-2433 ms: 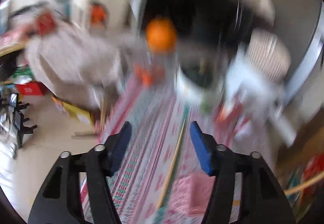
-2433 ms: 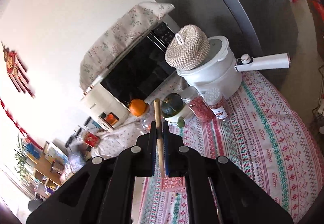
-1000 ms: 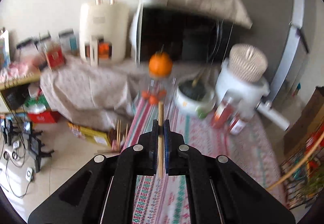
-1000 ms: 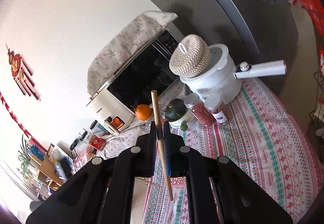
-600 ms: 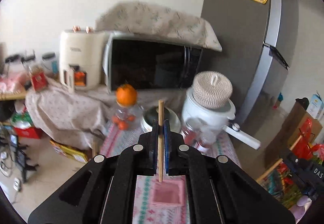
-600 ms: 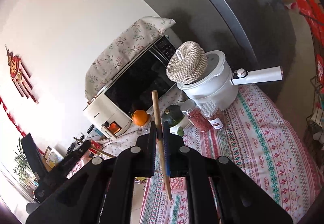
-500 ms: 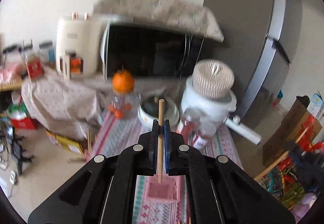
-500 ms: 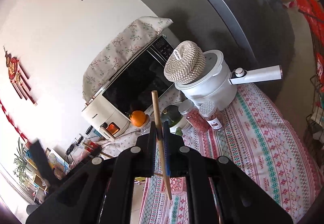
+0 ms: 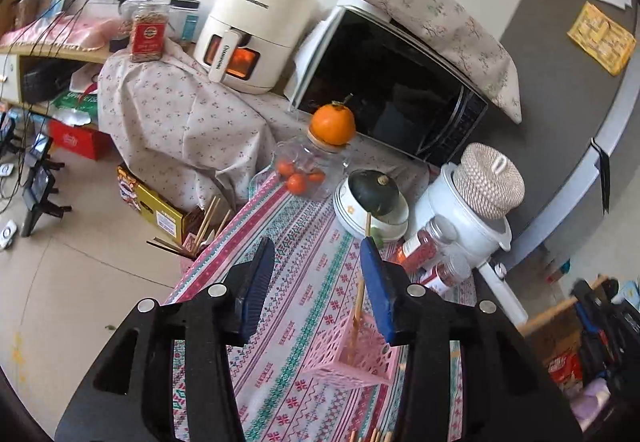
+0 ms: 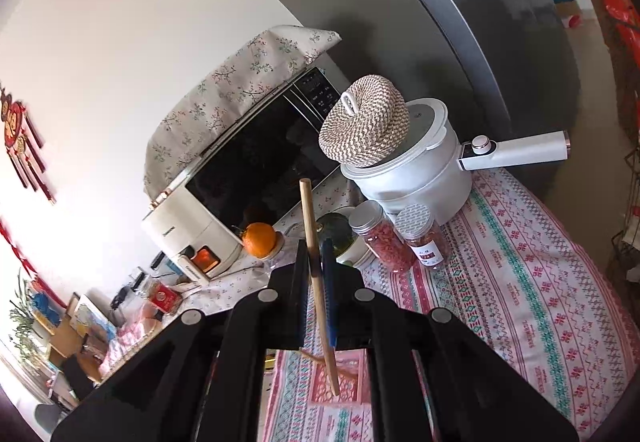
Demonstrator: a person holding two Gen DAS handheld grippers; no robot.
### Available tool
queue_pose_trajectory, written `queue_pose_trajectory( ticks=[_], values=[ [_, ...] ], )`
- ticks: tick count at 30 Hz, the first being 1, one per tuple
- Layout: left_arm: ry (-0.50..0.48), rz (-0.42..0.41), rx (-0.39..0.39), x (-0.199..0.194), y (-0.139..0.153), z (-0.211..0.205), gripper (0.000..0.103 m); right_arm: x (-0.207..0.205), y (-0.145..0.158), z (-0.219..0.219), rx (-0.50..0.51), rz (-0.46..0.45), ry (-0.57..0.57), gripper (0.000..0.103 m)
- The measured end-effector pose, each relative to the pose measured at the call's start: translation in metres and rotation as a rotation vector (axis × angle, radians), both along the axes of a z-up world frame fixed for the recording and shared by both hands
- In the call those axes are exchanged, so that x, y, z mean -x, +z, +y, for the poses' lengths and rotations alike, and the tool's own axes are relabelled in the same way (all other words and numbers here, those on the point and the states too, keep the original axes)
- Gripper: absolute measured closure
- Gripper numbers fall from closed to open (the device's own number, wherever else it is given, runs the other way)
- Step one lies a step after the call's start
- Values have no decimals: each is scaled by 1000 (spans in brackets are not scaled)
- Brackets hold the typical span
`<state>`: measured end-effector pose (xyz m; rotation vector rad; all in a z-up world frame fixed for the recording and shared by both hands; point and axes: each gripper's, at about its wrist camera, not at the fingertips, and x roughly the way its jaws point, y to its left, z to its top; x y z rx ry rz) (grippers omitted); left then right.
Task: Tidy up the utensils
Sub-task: 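Lower the left chopstick into the pink holder and open while the right tool does likewise, then move both open tools back over the bamboo chopstick pile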
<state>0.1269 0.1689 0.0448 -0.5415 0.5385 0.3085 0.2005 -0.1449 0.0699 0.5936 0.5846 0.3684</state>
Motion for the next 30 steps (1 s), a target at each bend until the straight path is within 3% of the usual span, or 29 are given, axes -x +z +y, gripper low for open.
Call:
queue_pose_trajectory(
  ticks=[3, 7, 9, 11, 22, 30],
  values=[
    [-13, -5, -9, 1, -4, -4, 52, -13, -22, 16, -17, 28, 36, 93],
    [-78, 8, -26, -3, -12, -18, 52, -14, -36, 33, 43, 55, 85, 89],
    [-109, 9, -41, -4, -13, -28, 52, -7, -33, 38, 97, 40, 95, 83],
    [-137, 11, -53, -4, -13, -38, 49, 2, -30, 42, 151, 19, 105, 65],
    [-170, 17, -159, 17, -18, -77, 28, 53, -40, 30, 420, -15, 61, 49],
    [-195, 89, -176, 38, -49, -96, 18, 86, -57, 10, 554, 8, 13, 23]
  ],
)
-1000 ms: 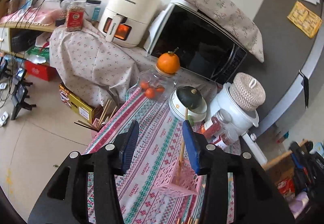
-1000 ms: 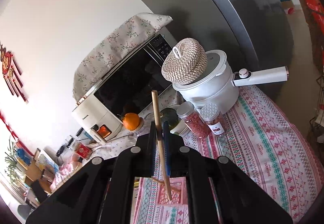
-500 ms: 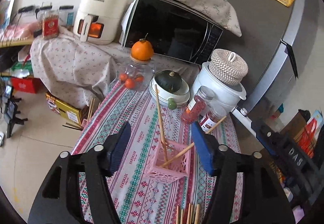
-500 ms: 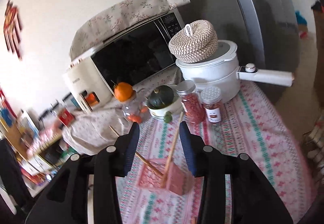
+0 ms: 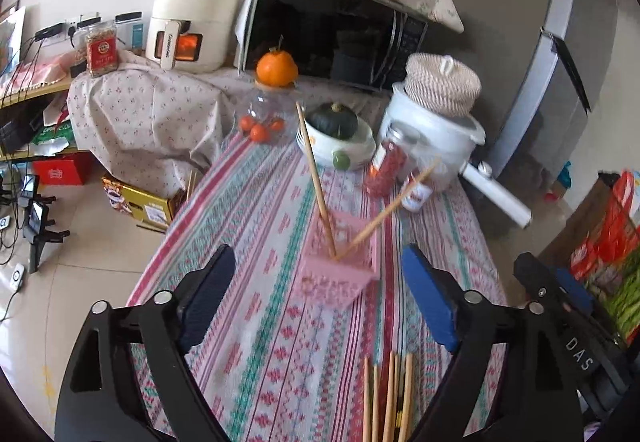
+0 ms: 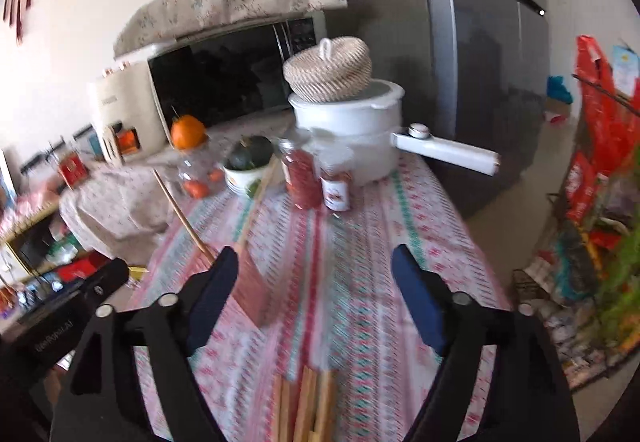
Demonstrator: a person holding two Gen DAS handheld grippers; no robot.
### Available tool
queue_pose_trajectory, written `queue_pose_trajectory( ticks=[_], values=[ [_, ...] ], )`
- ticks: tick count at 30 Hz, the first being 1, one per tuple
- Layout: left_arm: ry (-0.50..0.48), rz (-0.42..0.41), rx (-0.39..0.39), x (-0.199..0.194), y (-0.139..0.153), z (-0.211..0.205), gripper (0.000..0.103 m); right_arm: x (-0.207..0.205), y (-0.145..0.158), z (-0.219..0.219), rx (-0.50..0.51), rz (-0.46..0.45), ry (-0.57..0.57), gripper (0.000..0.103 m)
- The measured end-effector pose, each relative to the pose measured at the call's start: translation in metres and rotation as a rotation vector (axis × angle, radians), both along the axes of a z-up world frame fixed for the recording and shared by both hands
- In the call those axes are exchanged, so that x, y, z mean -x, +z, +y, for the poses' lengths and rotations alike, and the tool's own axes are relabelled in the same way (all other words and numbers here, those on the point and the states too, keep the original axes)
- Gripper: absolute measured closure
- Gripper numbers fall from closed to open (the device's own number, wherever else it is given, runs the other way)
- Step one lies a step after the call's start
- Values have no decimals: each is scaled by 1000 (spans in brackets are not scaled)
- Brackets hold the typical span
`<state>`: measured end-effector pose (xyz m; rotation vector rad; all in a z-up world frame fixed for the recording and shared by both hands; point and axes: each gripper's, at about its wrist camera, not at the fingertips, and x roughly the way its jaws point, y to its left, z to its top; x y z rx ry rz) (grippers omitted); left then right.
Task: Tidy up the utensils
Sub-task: 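Move both open tools back over the bamboo chopstick pile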
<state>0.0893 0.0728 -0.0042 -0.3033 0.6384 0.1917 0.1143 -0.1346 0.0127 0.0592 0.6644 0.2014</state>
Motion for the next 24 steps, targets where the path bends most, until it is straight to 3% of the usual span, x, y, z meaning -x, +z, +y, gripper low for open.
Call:
queue_pose_trajectory(
  ticks=[2, 5, 9, 13, 18, 24],
  values=[
    [-14, 18, -18, 5, -7, -7, 8, 7, -8, -5, 35, 24, -13, 17],
    [-21, 56, -37, 8, -17, -12, 7, 16, -19, -15, 113, 44, -59, 10],
    [-85, 235, -12, -10, -43, -15, 7, 25, -31, -35, 181, 42, -120, 7],
    [-121, 432, 58, -29, -84, -19, 7, 21, -51, -50, 234, 116, -108, 7],
    [-139, 598, 158, -49, -127, -24, 7, 9, -73, -74, 142, 279, -97, 7],
    [-109, 652, 94, -67, -150, -38, 7, 2, -91, -96, -16, 449, -71, 7]
  ],
)
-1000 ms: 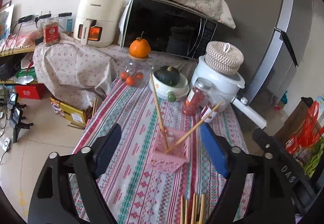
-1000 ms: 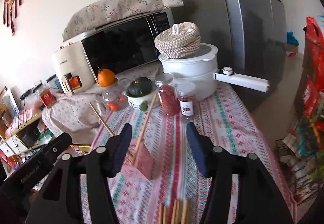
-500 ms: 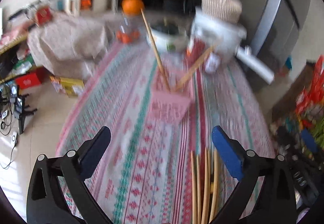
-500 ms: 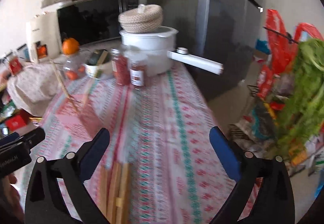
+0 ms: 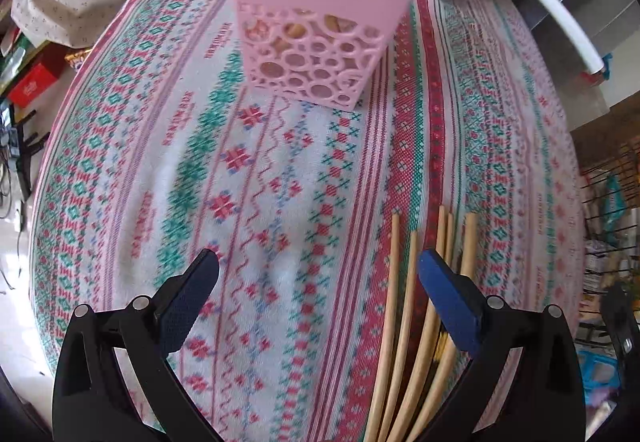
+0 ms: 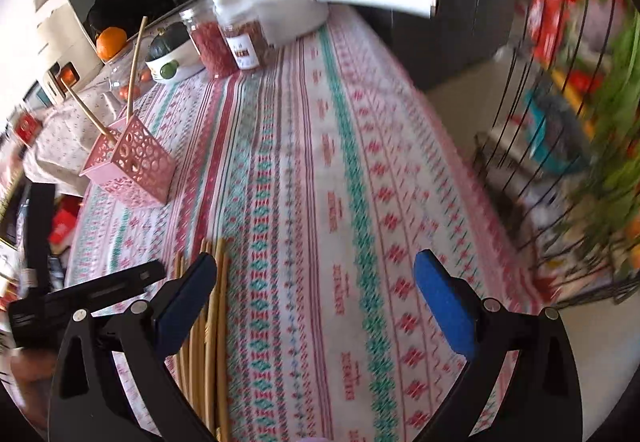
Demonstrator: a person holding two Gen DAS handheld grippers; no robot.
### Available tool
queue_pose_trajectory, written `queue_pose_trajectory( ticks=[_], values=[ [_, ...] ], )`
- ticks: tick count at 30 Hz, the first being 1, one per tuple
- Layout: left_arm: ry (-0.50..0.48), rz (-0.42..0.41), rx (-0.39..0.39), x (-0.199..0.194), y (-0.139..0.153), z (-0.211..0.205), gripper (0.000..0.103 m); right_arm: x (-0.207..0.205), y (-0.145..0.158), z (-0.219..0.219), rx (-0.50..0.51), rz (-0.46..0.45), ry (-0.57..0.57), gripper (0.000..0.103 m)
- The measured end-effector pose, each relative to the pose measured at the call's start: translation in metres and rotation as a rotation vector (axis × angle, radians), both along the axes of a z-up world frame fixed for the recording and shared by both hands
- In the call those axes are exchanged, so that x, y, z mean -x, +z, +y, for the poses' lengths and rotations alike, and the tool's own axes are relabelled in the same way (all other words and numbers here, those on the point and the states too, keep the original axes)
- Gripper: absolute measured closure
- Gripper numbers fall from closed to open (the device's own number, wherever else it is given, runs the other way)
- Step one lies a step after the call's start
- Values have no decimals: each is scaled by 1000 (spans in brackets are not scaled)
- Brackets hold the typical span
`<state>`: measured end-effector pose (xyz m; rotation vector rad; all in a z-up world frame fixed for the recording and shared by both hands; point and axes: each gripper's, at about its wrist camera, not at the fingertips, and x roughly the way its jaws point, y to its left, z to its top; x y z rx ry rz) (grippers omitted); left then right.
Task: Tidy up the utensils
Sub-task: 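Move both open tools back over the bamboo chopstick pile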
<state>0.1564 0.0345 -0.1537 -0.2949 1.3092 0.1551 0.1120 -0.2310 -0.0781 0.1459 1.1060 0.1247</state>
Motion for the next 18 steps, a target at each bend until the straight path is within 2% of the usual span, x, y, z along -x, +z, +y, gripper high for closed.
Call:
queue_pose_trajectory(
  ticks=[3, 7, 13, 15, 18],
  values=[
    [4, 5, -16, -8, -7, -6, 15, 2, -2, -5, -12, 15, 1, 7],
    [-2, -16, -86, -14, -6, -19, 27, 4, -2, -13, -21, 21, -9, 7],
    [15, -22, -27, -16, 1, -16, 30, 1, -4, -26, -63, 46, -31, 7],
    [17, -20, -47, -13, 5, -13, 32, 0, -5, -27, -80, 55, -32, 7],
    [0, 7, -72, -9, 3, -8, 44, 0, -7, -22, -76, 67, -22, 7]
  ],
)
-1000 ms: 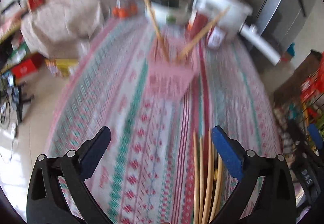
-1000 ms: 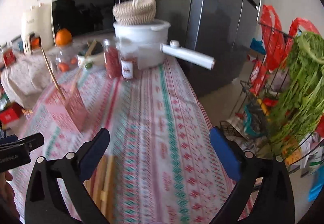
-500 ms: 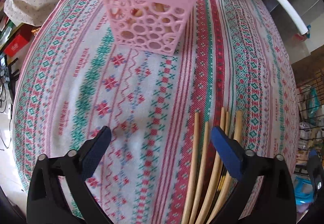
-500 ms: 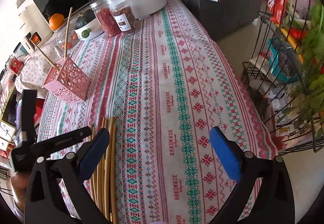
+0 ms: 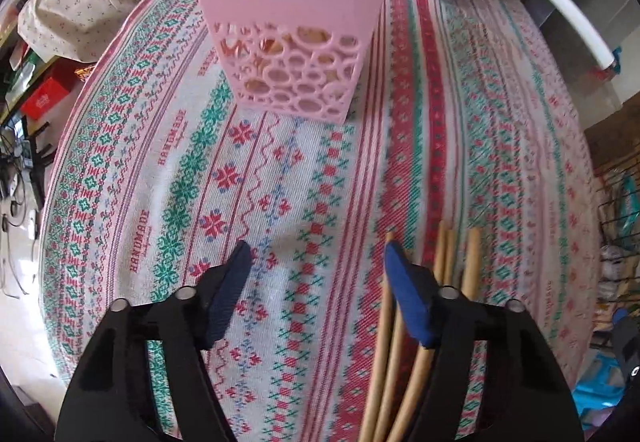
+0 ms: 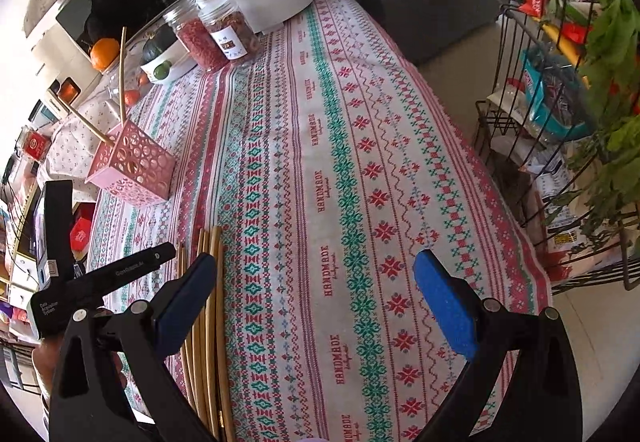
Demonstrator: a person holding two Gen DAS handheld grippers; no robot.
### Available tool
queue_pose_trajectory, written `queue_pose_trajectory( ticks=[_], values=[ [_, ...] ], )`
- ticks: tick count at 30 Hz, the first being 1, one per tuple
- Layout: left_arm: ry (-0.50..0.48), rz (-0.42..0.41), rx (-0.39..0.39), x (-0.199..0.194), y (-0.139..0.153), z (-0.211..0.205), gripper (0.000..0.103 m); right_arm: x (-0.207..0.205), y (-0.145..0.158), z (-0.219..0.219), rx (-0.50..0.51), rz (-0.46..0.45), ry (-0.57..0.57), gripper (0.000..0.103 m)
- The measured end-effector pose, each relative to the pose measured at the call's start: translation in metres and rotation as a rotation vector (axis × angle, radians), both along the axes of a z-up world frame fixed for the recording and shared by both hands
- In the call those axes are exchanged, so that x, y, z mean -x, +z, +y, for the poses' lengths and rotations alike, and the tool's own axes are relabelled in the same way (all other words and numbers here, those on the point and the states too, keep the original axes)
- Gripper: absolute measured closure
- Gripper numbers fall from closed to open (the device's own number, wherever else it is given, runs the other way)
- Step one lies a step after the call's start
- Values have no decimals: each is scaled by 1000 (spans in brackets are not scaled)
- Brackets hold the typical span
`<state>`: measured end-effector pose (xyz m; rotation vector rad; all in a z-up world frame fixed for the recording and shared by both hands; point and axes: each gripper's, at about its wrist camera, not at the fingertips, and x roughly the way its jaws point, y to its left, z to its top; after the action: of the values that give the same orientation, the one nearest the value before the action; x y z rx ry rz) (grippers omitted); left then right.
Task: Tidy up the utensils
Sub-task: 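Move both open tools back over the bamboo chopstick pile, then close the left tool on a chopstick while the right tool grasps another chopstick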
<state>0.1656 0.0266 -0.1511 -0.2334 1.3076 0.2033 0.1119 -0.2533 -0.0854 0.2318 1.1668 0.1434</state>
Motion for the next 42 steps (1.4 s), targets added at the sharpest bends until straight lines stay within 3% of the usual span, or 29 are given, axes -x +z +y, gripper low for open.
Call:
queue_pose_trajectory(
  ticks=[10, 14, 19, 21, 23, 26, 30, 31, 33, 35, 38, 42],
  values=[
    [-13, 0, 25, 0, 2, -14, 46, -1, -8, 6, 33, 18, 3, 7],
    [-27, -11, 24, 20, 5, -15, 46, -1, -7, 6, 25, 19, 1, 7],
    [-59, 22, 24, 24, 1, -26, 47, 1, -8, 10, 39, 22, 19, 7],
    [-91, 19, -40, 25, 1, -36, 53, 1, -8, 11, 38, 21, 20, 7],
    [-131, -7, -77, 29, 3, -49, 70, 1, -8, 11, 33, 22, 17, 7],
    [-213, -55, -132, 40, 7, -72, 88, -1, -13, 11, 20, 43, 6, 7],
    [-254, -58, -90, 47, 9, -66, 96, -5, -23, 17, -34, 90, 8, 7],
    [-246, -54, -87, 51, 11, -57, 98, -6, -26, 21, -51, 104, 14, 10],
    [-213, -59, -119, 54, 15, -39, 99, -8, -33, 30, -83, 133, 27, 25],
    [-167, -73, -95, 57, 21, -19, 99, -12, -46, 44, -118, 194, 55, 58],
    [-125, -101, -72, 64, 28, 3, 99, -15, -56, 62, -105, 222, 71, 70],
    [-113, -123, -49, 72, 37, 19, 98, -20, -54, 85, -111, 210, 85, 73]
  ],
)
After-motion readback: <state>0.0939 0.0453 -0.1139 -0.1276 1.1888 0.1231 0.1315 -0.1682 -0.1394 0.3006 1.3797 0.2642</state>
